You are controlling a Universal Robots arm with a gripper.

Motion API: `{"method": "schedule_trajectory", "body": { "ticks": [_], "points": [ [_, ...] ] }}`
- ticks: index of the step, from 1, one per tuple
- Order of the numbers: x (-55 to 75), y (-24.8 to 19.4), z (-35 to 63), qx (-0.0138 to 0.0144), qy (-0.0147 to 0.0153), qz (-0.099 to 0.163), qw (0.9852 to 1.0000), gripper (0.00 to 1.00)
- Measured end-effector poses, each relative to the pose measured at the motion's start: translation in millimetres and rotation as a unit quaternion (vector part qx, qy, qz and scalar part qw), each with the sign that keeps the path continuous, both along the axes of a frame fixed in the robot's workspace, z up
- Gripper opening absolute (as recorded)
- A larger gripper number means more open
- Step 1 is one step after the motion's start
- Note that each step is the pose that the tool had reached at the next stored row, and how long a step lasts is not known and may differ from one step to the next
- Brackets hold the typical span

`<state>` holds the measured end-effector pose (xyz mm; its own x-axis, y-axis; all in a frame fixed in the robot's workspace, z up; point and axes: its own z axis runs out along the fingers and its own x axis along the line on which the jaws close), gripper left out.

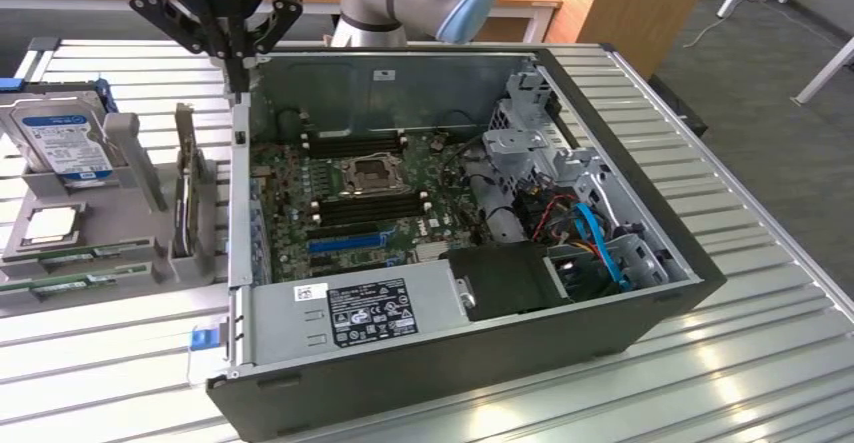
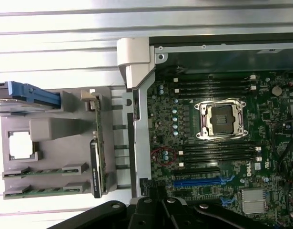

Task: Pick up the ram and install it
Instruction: 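Reach for the ram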

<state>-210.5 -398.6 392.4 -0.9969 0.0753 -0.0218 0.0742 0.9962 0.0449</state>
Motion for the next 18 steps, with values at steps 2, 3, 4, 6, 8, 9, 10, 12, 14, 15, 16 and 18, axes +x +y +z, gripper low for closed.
{"method": "schedule_trajectory", "body": {
  "ticks": [2, 3, 4, 6, 8, 9, 10, 12, 14, 15, 16, 18],
  "points": [
    [-1.8, 0.0, 0.0, 0.0000, 0.0000, 0.000, 1.0000, 0.10],
    [-2.7, 0.0, 0.0, 0.0000, 0.0000, 0.000, 1.0000, 0.10],
    [-3.6, 0.0, 0.0, 0.0000, 0.0000, 0.000, 1.0000, 0.10],
    [-5.4, 0.0, 0.0, 0.0000, 0.0000, 0.000, 1.0000, 0.10],
    [-7.1, 0.0, -0.1, 0.0000, 0.0000, 0.000, 1.0000, 0.10],
    [-7.9, 0.0, -0.1, 0.0000, 0.0000, 0.000, 1.0000, 0.10],
    [-8.7, 0.0, -0.1, 0.0000, 0.0000, 0.000, 1.0000, 0.10],
    [-10.5, 0.0, -0.1, 0.0000, 0.0000, 0.000, 1.0000, 0.10],
    [-12.3, 0.0, -0.1, 0.0000, 0.0000, 0.000, 1.0000, 0.10],
    [-13.2, 0.0, -0.1, 0.0000, 0.0000, 0.000, 1.0000, 0.10],
    [-14.0, 0.0, -0.1, 0.0000, 0.0000, 0.000, 1.0000, 0.10],
    [-15.8, 0.0, -0.2, 0.0000, 0.0000, 0.000, 1.0000, 0.10]
  ]
}}
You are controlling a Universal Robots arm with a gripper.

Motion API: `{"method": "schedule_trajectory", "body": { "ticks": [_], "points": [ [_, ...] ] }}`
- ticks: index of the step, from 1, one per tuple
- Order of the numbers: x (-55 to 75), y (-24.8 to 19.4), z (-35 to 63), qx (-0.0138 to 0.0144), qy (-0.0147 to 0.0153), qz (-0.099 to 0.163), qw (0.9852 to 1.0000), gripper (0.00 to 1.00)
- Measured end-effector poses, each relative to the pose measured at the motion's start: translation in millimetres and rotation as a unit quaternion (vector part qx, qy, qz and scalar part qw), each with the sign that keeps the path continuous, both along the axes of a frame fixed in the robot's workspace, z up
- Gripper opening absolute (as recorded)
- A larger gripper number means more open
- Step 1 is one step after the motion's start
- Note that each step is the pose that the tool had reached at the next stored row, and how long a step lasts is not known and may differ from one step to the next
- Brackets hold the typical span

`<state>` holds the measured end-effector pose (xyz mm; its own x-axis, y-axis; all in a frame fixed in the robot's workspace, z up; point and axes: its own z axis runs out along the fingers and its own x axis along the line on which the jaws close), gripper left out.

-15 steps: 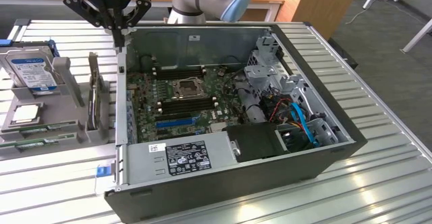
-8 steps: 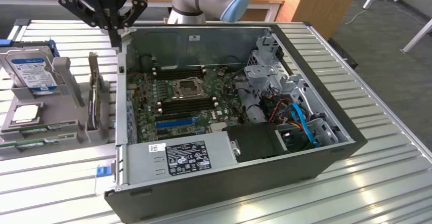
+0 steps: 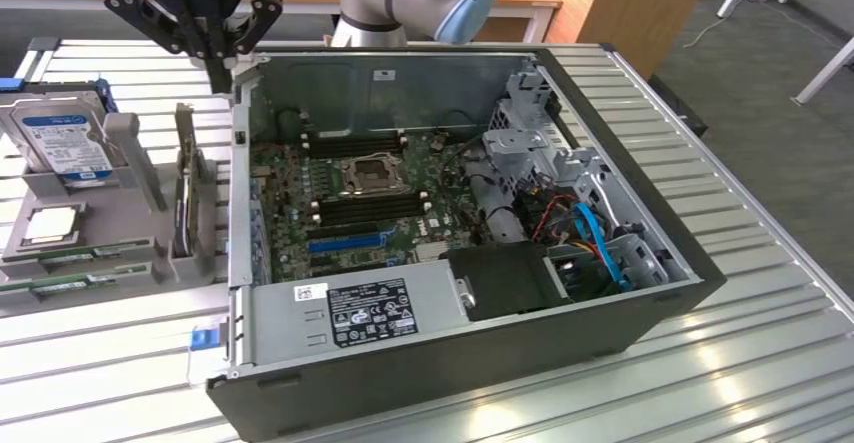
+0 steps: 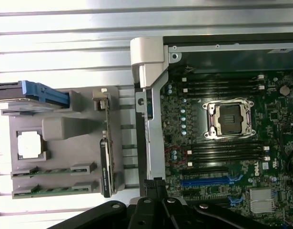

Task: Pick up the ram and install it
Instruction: 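Reach for the ram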

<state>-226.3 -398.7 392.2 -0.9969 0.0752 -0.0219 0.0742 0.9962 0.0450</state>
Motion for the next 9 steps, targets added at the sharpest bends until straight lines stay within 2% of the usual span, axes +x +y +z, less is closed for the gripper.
{"method": "schedule_trajectory", "body": {
  "ticks": [9],
  "points": [
    [-7.7, 0.0, 0.0, 0.0000, 0.0000, 0.000, 1.0000, 0.10]
  ]
}}
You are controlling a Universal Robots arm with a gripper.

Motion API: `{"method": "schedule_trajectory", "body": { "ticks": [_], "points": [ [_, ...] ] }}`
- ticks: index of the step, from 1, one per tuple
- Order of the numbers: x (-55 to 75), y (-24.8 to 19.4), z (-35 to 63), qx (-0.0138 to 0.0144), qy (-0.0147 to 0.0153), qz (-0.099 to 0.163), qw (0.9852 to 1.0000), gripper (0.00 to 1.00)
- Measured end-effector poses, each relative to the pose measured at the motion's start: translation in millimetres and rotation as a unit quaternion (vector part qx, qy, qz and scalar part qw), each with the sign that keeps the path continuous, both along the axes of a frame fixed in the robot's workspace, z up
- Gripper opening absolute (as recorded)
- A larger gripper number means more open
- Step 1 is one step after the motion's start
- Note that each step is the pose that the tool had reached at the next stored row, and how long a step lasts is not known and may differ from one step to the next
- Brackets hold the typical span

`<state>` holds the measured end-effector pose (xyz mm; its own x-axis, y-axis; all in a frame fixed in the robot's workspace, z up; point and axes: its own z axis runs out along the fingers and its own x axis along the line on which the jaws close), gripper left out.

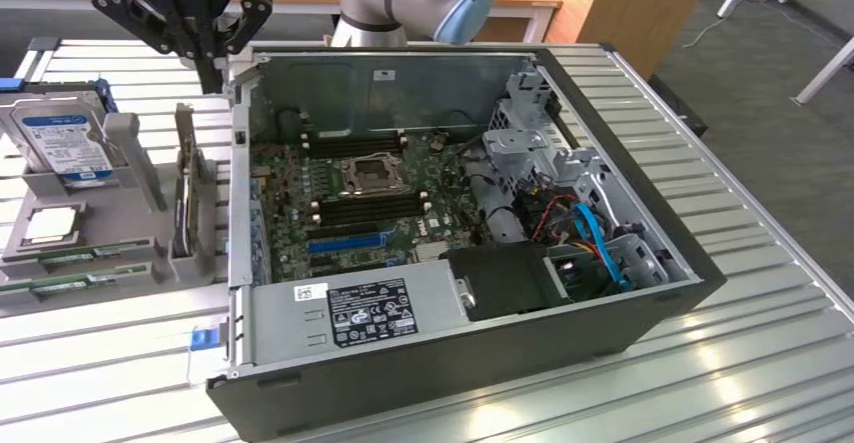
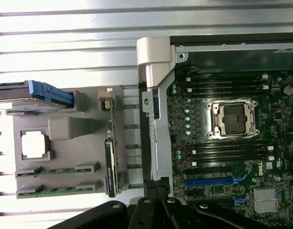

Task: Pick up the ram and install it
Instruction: 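Reach for the ram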

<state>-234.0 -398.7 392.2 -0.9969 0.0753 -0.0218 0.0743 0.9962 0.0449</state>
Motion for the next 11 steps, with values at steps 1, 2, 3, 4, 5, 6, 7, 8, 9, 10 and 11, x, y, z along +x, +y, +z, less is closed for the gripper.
{"method": "schedule_trajectory", "body": {
  "ticks": [1, 2, 3, 4, 5, 6, 7, 8, 9, 10, 11],
  "points": [
    [-0.8, 0.0, 0.0, 0.0000, 0.0000, 0.000, 1.0000, 0.10],
    [-1.7, 0.0, 0.0, 0.0000, 0.0000, 0.000, 1.0000, 0.10],
    [-2.5, 0.0, 0.0, 0.0000, 0.0000, 0.000, 1.0000, 0.10],
    [-3.4, 0.0, 0.0, 0.0000, 0.0000, 0.000, 1.0000, 0.10],
    [-4.4, 0.0, -0.1, 0.0000, 0.0000, 0.000, 1.0000, 0.10],
    [-5.4, 0.0, -0.1, 0.0000, 0.0000, 0.000, 1.0000, 0.10],
    [-6.3, 0.0, -0.1, 0.0000, 0.0000, 0.000, 1.0000, 0.10],
    [-7.2, 0.0, -0.1, 0.0000, 0.0000, 0.000, 1.0000, 0.10],
    [-8.1, 0.0, -0.1, 0.0000, 0.0000, 0.000, 1.0000, 0.10],
    [-9.1, 0.0, -0.1, 0.0000, 0.0000, 0.000, 1.0000, 0.10],
    [-10.0, 0.0, -0.1, 0.0000, 0.0000, 0.000, 1.0000, 0.10]
  ]
}}
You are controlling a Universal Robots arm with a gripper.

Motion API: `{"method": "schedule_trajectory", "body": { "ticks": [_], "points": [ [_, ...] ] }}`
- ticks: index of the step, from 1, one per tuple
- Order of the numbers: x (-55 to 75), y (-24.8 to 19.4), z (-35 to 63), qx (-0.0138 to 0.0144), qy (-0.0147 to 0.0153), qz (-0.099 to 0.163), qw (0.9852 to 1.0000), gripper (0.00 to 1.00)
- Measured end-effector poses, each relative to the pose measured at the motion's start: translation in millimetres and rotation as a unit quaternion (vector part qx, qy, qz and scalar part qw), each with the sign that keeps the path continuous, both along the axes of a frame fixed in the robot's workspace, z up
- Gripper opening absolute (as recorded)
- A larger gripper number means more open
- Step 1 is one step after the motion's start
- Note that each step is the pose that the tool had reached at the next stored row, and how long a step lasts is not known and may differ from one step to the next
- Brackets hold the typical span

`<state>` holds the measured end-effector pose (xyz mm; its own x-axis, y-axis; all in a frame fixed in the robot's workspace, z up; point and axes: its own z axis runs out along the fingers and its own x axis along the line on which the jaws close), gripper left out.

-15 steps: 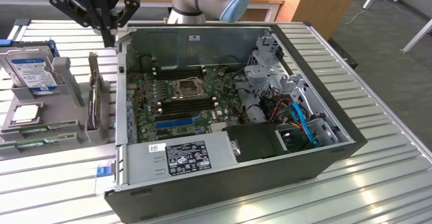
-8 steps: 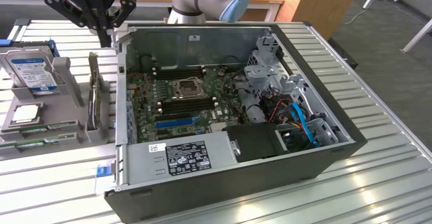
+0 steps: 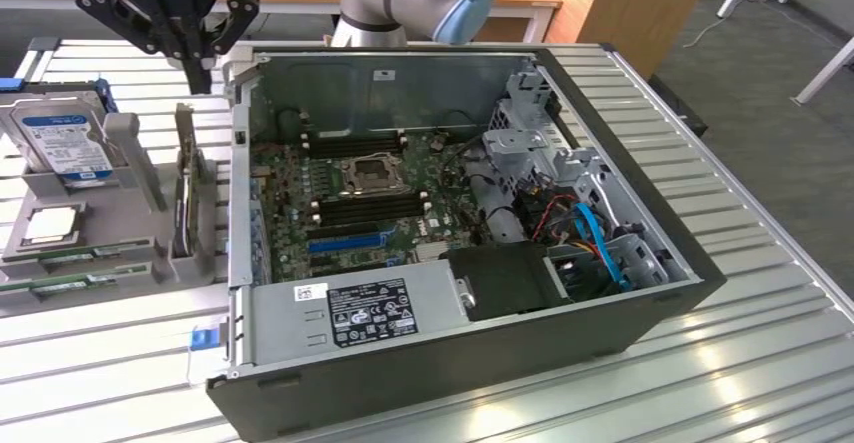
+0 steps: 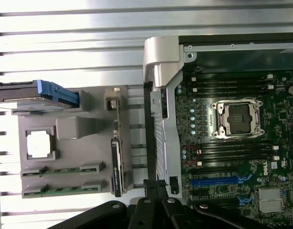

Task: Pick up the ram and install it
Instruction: 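Reach for the ram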

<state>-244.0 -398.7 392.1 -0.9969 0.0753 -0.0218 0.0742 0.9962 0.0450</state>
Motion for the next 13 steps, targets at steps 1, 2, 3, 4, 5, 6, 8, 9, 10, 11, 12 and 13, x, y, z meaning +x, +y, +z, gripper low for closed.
{"method": "schedule_trajectory", "body": {
  "ticks": [1, 2, 3, 4, 5, 6, 8, 9, 10, 11, 12, 13],
  "points": [
    [-0.9, 0.0, 0.0, 0.0000, 0.0000, 0.000, 1.0000, 0.10],
    [-1.8, 0.0, 0.0, 0.0000, 0.0000, 0.000, 1.0000, 0.10],
    [-2.8, 0.0, 0.0, 0.0000, 0.0000, 0.000, 1.0000, 0.10],
    [-3.6, 0.0, 0.0, 0.0000, 0.0000, 0.000, 1.0000, 0.10],
    [-4.6, 0.0, 0.0, 0.0000, 0.0000, 0.000, 1.0000, 0.10],
    [-5.6, 0.0, -0.1, 0.0000, 0.0000, 0.000, 1.0000, 0.10],
    [-7.5, 0.0, -0.1, 0.0000, 0.0000, 0.000, 1.0000, 0.10],
    [-8.5, 0.0, -0.1, 0.0000, 0.0000, 0.000, 1.0000, 0.10],
    [-9.4, 0.0, -0.1, 0.0000, 0.0000, 0.000, 1.0000, 0.10],
    [-10.3, 0.0, -0.2, 0.0000, 0.0000, 0.000, 1.0000, 0.10],
    [-11.3, 0.0, -0.1, 0.0000, 0.0000, 0.000, 1.0000, 0.10],
    [-12.2, 0.0, -0.1, 0.0000, 0.0000, 0.000, 1.0000, 0.10]
  ]
}}
